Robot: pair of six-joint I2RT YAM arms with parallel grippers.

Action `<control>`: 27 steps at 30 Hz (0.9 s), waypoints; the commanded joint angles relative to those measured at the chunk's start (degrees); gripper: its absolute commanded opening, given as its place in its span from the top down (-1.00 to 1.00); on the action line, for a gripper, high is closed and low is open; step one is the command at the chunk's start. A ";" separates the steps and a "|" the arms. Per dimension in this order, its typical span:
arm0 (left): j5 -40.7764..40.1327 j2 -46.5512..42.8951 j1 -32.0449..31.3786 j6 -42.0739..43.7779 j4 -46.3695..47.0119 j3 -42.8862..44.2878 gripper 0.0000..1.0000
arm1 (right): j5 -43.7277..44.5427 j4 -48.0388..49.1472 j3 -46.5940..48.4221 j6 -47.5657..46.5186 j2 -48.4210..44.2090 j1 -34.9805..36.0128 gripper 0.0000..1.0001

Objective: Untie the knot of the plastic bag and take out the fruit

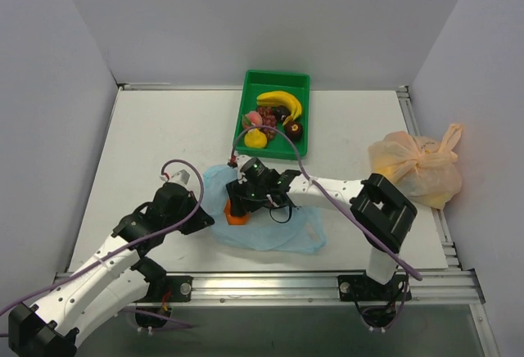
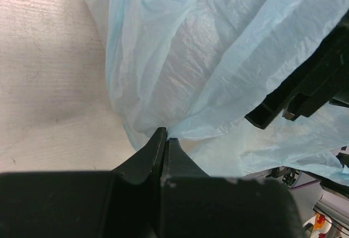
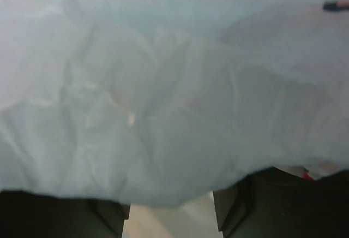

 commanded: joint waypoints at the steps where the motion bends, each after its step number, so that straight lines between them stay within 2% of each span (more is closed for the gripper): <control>1: -1.05 0.03 0.31 0.72 0.02 3.07 1.00 | 0.79 -2.82 -1.06 -2.02 -6.94 -0.49 0.68; 3: -1.32 -0.06 0.31 0.72 0.11 3.07 1.00 | 0.62 -6.05 -0.80 -3.43 -9.41 -0.67 0.79; 9: -3.60 0.29 0.40 0.46 0.11 3.42 1.00 | -4.73 -13.54 0.78 -8.43 -20.57 -3.03 0.91; 15: -3.52 0.82 0.40 0.81 0.11 3.60 1.00 | -7.30 -15.48 4.99 -10.80 -28.66 -13.66 0.91; 20: -3.34 0.91 0.40 1.16 0.11 3.77 1.00 | -4.49 -15.40 14.83 -12.83 -22.53 -22.54 0.84; 22: -2.99 1.00 0.40 1.34 0.11 3.95 1.00 | -1.85 -14.70 17.73 -13.88 -16.91 -25.80 0.82; 27: -2.38 1.00 0.40 1.51 0.11 4.13 1.00 | -1.67 -14.60 27.67 -14.77 -1.29 -30.81 0.78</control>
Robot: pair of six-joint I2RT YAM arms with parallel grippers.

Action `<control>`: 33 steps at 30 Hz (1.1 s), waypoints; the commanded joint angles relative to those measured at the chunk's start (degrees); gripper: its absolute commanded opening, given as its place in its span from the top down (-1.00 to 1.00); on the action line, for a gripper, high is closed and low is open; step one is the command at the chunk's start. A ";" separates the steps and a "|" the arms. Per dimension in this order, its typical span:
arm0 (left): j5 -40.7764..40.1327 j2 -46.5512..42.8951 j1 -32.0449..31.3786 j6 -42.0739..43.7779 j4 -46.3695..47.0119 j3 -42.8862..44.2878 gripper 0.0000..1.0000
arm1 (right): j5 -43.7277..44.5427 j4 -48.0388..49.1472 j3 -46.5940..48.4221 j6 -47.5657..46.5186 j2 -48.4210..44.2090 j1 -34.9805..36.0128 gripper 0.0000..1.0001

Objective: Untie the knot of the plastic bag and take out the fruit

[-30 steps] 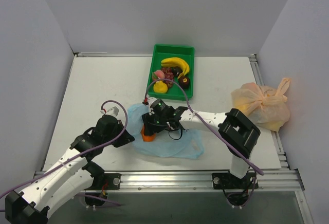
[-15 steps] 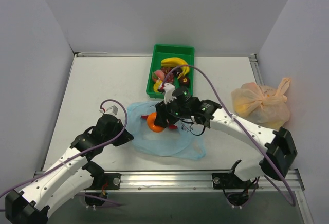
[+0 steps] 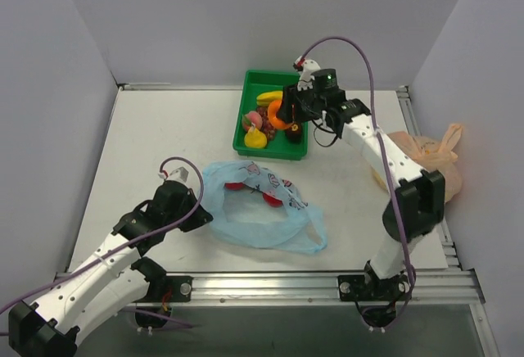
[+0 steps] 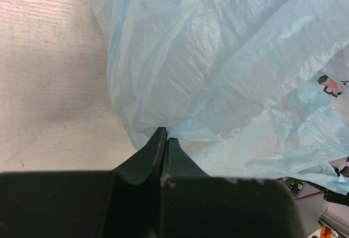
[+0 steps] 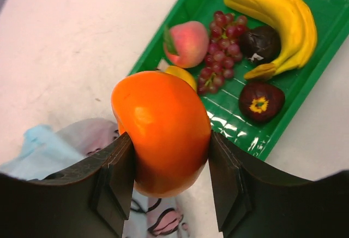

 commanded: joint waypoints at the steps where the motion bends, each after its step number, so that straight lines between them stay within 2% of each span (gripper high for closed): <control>1: 0.20 -0.16 0.36 1.10 0.20 2.99 1.00 | 1.70 -1.34 4.85 -1.98 10.09 -2.01 0.75; 4: 0.29 -0.51 0.36 1.10 0.11 3.08 1.00 | 2.14 -1.78 8.37 -1.55 16.42 -2.80 0.50; 5: 0.29 -0.60 0.36 0.92 0.11 3.16 1.00 | 2.31 -1.95 8.99 -1.28 17.48 -2.97 0.22; 7: 0.47 -0.95 0.36 0.92 0.20 3.16 1.00 | 2.49 -2.04 10.66 -0.58 19.33 -3.06 -0.15; 8: 0.38 -0.87 0.44 0.92 0.20 3.17 1.00 | 2.58 -2.22 10.84 -0.32 19.42 -3.06 -0.46; 11: 0.38 -0.78 0.44 1.01 0.29 3.25 1.00 | 2.84 -2.65 10.41 -0.31 17.50 -2.54 -0.80; 14: 0.47 -0.17 0.36 1.10 0.37 3.78 1.00 | 4.68 -3.79 6.81 -2.33 12.67 -0.44 -0.83; 17: 0.82 -0.08 0.36 0.92 0.73 4.48 1.00 | 7.32 -4.41 -0.21 -4.53 4.86 2.29 -0.78; 21: 0.82 0.71 0.36 0.75 0.64 6.85 1.00 | 10.05 -5.29 -9.09 -7.26 -8.22 11.32 -0.65; 24: 2.04 1.76 0.27 0.48 0.81 9.40 1.00 | 8.82 -6.70 -14.37 -8.40 -14.21 17.82 -0.53; 28: 2.31 3.53 0.27 1.36 1.25 12.48 1.00 | 7.41 -8.37 -18.86 -8.58 -16.87 24.69 -0.42; 33: 3.54 5.37 0.18 1.63 2.31 14.33 1.00 | 10.04 -9.34 -22.64 -9.88 -13.11 25.68 -0.36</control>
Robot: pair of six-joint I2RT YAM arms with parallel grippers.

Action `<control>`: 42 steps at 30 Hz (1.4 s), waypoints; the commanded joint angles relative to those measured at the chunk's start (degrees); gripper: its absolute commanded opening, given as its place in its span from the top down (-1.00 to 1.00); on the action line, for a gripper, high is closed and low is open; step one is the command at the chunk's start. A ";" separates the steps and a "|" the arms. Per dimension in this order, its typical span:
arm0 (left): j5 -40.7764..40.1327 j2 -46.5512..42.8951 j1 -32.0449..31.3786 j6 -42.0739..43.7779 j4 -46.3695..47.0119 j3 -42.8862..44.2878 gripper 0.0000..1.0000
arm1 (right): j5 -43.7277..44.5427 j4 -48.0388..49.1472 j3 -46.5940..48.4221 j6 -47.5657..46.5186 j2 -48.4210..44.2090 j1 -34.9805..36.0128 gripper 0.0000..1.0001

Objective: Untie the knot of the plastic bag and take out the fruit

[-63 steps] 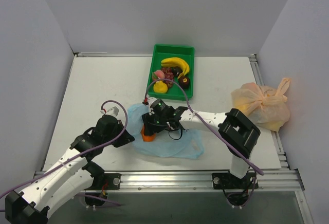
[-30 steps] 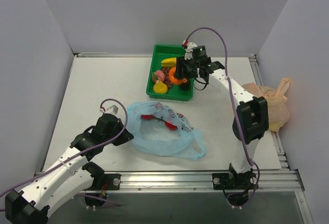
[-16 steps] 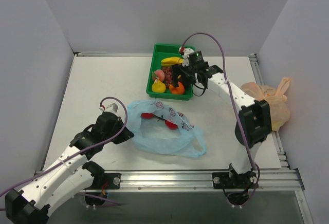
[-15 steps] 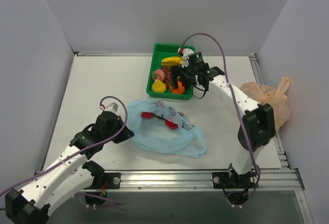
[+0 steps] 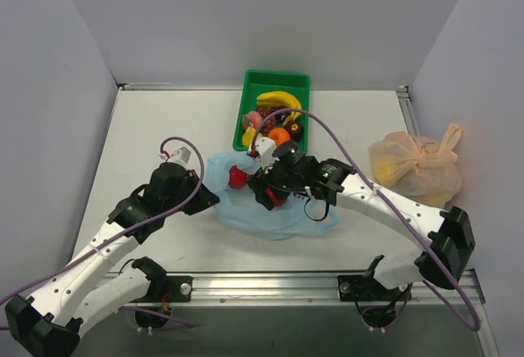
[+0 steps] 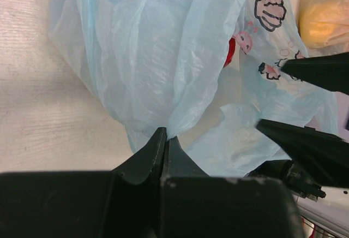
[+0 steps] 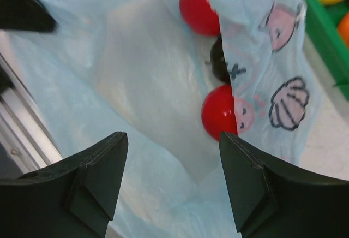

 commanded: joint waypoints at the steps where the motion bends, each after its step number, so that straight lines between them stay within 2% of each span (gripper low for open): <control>1: 1.93 0.85 0.05 1.34 2.16 2.79 1.00 | 3.51 -2.80 -2.47 -2.31 3.93 -0.18 -0.35; 7: 2.28 0.94 -0.04 1.70 2.16 2.17 1.00 | 8.61 -2.19 -1.16 -4.16 11.49 -0.44 -0.35; 13: 3.07 0.76 -0.30 1.34 2.24 0.42 1.00 | 14.76 0.18 -0.45 -3.81 15.27 -0.44 -0.50; 19: 3.33 0.41 -0.30 1.34 2.16 -0.99 1.00 | 14.59 0.45 0.25 -3.81 19.93 -1.23 -0.54; 30: 3.69 -0.47 -0.48 1.26 2.07 -4.24 1.00 | 16.18 4.05 2.71 -1.17 23.71 -2.46 -1.00; 40: 2.98 -1.44 -0.57 0.82 2.16 -7.14 1.00 | 13.63 12.31 0.34 8.06 22.92 -4.66 -1.00; 42: 2.90 -1.35 -0.57 0.73 2.16 -7.23 1.00 | 13.71 13.36 -0.53 9.28 23.18 -4.66 -0.94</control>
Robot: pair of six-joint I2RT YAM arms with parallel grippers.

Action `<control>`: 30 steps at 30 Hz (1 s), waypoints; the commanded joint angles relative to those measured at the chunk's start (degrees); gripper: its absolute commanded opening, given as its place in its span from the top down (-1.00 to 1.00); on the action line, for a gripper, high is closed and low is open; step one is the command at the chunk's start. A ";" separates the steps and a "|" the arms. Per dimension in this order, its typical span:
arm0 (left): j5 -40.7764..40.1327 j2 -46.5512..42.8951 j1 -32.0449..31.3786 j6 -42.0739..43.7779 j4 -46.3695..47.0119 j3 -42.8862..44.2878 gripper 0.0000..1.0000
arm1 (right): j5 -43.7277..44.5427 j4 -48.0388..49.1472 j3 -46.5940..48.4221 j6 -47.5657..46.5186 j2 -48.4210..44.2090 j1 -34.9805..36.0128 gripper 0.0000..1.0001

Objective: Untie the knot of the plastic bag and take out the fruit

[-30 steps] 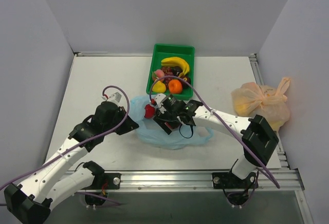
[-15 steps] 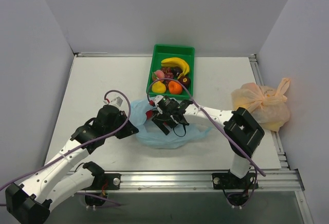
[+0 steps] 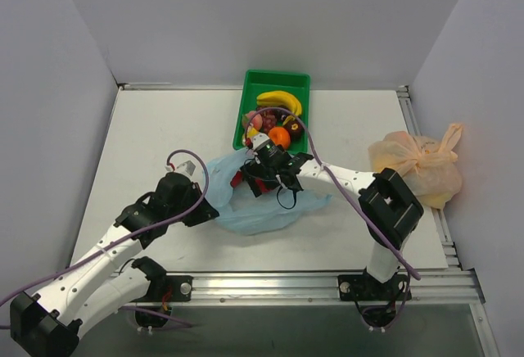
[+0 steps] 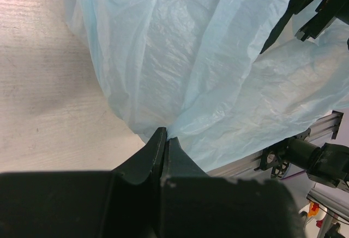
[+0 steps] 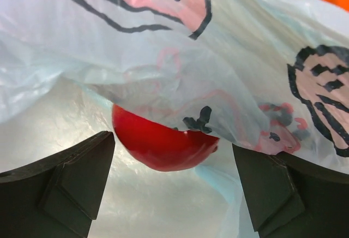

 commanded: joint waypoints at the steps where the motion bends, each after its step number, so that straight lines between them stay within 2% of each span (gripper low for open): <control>1: 0.01 -0.65 -0.26 -0.04 1.87 -0.15 1.00 | -0.16 3.84 -1.28 3.78 -1.19 -0.14 -0.83; 6: -0.51 -0.47 -0.35 0.23 1.78 -0.50 1.00 | -1.66 5.52 -2.77 4.40 -1.27 -0.05 -0.42; 7: -0.52 -0.47 -0.26 0.14 1.70 -0.68 1.00 | -1.92 5.52 -3.65 4.31 -1.62 0.13 -0.20; 9: -0.95 -0.56 -0.35 0.14 1.70 -0.94 1.00 | -2.80 6.04 -4.53 4.40 -3.29 0.21 0.09; 10: -0.96 -0.47 -0.35 0.14 1.70 -0.94 1.00 | -3.06 7.44 -5.67 4.14 -4.17 0.22 0.34; 12: -1.04 -0.47 -0.35 0.23 1.78 -0.77 1.00 | -5.16 8.06 -6.82 3.61 -6.71 0.48 0.54; 15: -1.48 -0.30 -0.35 0.31 1.70 -0.68 1.00 | -7.54 8.15 -8.57 2.99 -10.05 0.65 0.74; 18: -1.83 -0.47 -0.35 0.49 1.61 -0.33 1.00 | -12.37 7.89 -9.98 2.82 -13.83 0.74 0.83; 23: -3.68 -1.00 -0.26 0.58 0.47 0.11 1.00 | -22.11 6.49 -10.25 2.99 -21.38 0.74 0.87; 30: -3.68 -1.26 -0.26 0.93 -0.94 0.20 1.00 | -24.78 3.32 -4.98 2.99 -28.17 -2.59 0.87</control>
